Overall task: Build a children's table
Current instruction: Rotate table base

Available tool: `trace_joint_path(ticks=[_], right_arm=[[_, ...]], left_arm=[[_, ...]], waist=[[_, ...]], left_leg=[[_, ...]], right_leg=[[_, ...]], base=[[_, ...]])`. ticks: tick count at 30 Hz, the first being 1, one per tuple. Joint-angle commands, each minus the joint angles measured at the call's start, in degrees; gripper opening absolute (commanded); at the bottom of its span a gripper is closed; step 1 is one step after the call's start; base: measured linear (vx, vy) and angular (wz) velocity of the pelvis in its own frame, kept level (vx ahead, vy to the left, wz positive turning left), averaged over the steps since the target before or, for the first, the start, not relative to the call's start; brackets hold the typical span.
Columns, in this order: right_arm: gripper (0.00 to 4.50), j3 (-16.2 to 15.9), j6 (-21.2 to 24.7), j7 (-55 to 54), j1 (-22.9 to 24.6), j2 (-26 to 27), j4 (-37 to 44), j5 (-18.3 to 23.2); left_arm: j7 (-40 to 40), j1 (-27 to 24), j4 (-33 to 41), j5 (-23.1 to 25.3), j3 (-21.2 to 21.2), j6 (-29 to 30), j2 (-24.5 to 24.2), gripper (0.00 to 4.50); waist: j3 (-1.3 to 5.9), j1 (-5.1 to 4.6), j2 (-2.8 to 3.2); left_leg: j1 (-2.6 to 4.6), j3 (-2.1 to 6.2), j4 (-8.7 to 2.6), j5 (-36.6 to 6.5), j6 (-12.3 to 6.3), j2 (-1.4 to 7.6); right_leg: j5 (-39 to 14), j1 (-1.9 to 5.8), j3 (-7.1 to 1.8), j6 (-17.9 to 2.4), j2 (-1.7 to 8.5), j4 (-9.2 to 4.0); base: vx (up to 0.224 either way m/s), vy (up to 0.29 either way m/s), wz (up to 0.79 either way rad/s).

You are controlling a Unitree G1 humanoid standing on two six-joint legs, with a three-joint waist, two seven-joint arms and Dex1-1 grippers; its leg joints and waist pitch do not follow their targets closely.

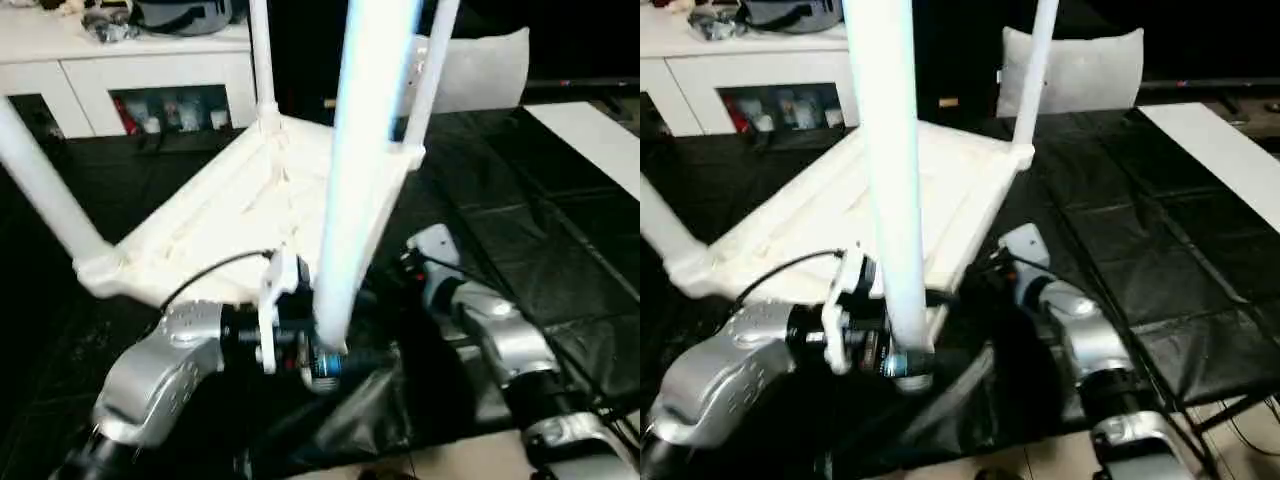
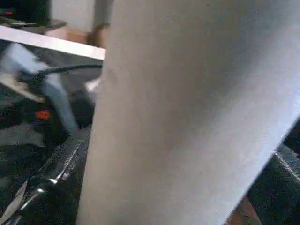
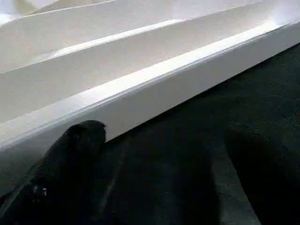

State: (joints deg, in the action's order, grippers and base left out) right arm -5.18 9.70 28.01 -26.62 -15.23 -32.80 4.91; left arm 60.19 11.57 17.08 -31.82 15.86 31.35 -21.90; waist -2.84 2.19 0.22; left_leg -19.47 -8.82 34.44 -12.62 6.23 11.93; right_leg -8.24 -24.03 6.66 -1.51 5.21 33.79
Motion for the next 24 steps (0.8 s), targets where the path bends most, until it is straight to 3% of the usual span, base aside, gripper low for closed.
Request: trace_joint_path(ticks=[1, 5, 9, 12, 15, 16, 21, 24], right_arm=[[4.50, 1.4, -0.6, -0.6, -0.6, -1.1, -1.1, -0.3], [4.50, 1.9, -1.2, -0.7, -1.7, -1.5, -2.7, -0.7], [4.50, 0.5, -1.7, -0.3, -2.8, 0.3, -3.6, -1.1], [4.50, -1.0, -2.6, 0.8, -3.5, 2.9, -4.1, -1.0], [4.50, -2.5, -3.4, 2.0, -3.7, 5.3, -4.2, -1.1], [4.50, -2.8, -3.9, 2.3, -3.9, 6.0, -4.4, -1.3], [4.50, -4.3, -5.0, 3.0, -4.9, 9.5, -6.3, -1.9], [4.50, -4.0, -5.5, 2.1, -5.4, 9.6, -7.4, -2.6]], left_arm=[[1.9, -0.2, 3.4, -1.6, 1.5, 1.1, -0.5, 4.46], [1.6, 0.2, 4.7, -2.1, 1.8, 1.7, -0.3, 4.46], [0.5, 1.1, 5.7, -3.2, 2.5, 2.3, 1.2, 4.46], [0.0, 1.6, 5.9, -3.2, 3.1, 2.7, 2.1, 4.46], [-1.0, 2.2, 5.0, -2.4, 3.4, 1.9, 3.3, 4.46], [-1.4, 2.5, 4.7, -2.1, 3.5, 1.7, 3.7, 4.46], [-4.2, 5.0, 0.2, 2.0, 4.2, -1.2, 6.2, 4.46], [-6.7, 6.3, -2.5, 4.9, 4.2, -3.3, 7.6, 4.46]], waist=[[3.65, 0.35, -0.47], [3.39, 0.58, -0.58], [3.33, 0.52, -0.68], [3.46, 0.18, -0.99], [3.49, -0.19, -0.80], [3.53, -0.35, -1.06], [3.36, -1.22, -1.16], [3.45, -1.23, -1.04]], left_leg=[[-0.88, -0.94, -3.92, -6.4, -3.09, 0.52], [-0.85, -0.96, -3.88, -8.6, -2.70, 0.30], [-0.76, -0.84, -3.89, -9.7, -2.24, 0.25], [-1.01, -0.72, -3.94, -9.1, -2.26, 0.31], [-1.20, -0.67, -3.90, -8.3, -2.27, 0.34], [-1.23, -0.68, -3.88, -8.3, -2.36, 0.30], [-1.33, -0.50, -3.85, -10.0, -2.41, 0.21], [-1.09, -0.51, -3.84, -9.6, -2.55, 0.33]], right_leg=[[-16.2, 4.19, -3.02, -10.5, 2.31, -3.18], [-21.7, 4.10, -2.89, -8.5, 2.35, -3.71], [-25.5, 3.96, -2.69, -6.3, 2.29, -4.11], [-24.0, 4.09, -2.70, -6.3, 2.24, -3.90], [-22.1, 4.19, -2.77, -7.1, 2.25, -3.66], [-21.9, 4.25, -2.78, -7.2, 2.26, -3.63], [-25.7, 4.21, -2.62, -6.0, 2.40, -4.17], [-25.3, 4.01, -2.69, -6.0, 2.41, -4.16]], base=[[0.000, 0.000, 0.00], [0.000, 0.000, 0.00], [0.000, 0.000, 0.00], [0.000, 0.000, 0.00], [0.000, 0.000, 0.00], [0.000, 0.000, 0.00], [0.000, 0.000, 0.00], [0.000, 0.000, 0.00]])
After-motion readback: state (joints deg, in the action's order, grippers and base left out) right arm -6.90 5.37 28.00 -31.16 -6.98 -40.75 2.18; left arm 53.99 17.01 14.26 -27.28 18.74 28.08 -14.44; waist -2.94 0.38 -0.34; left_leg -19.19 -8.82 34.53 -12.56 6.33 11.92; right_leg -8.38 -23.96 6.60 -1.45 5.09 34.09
